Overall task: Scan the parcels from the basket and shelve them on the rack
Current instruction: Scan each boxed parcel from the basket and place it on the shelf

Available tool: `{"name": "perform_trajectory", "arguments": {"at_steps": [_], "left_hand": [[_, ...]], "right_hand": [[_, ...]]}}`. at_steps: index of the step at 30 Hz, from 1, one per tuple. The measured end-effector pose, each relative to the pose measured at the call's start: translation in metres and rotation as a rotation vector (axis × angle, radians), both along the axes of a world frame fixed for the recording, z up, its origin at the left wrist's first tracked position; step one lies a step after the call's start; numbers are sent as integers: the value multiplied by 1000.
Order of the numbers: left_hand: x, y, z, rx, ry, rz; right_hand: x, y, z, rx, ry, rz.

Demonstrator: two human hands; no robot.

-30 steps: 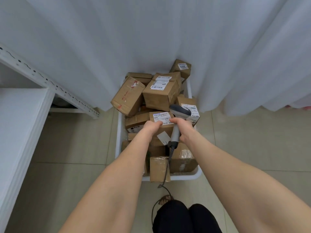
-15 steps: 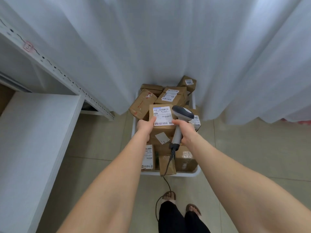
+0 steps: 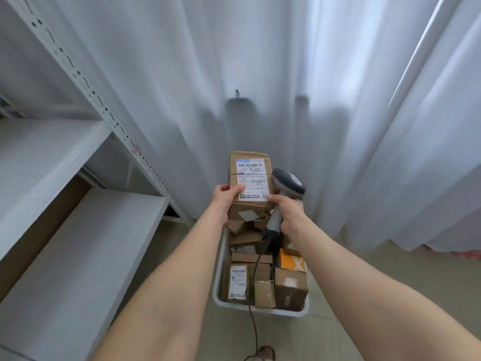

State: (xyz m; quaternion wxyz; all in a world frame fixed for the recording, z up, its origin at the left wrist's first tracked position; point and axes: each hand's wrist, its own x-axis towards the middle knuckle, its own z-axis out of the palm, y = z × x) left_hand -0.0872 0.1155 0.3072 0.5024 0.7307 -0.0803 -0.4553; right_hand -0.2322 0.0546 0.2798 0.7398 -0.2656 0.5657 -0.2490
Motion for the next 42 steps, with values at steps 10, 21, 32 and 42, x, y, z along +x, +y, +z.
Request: {"name": "perform_trajectory", "arguments": {"at_steps": [10, 21, 32, 42], "left_hand": [[-4, 54, 87, -72, -34, -41], [15, 126, 112, -232, -150, 116], [77, 178, 123, -265, -223, 240], [111, 215, 132, -287, -214, 230]], "right_hand": [[-4, 25, 85, -149, -114, 72], [15, 84, 141, -345, -171, 243], [55, 144, 176, -429, -165, 486], [80, 177, 188, -472, -131, 588]]}}
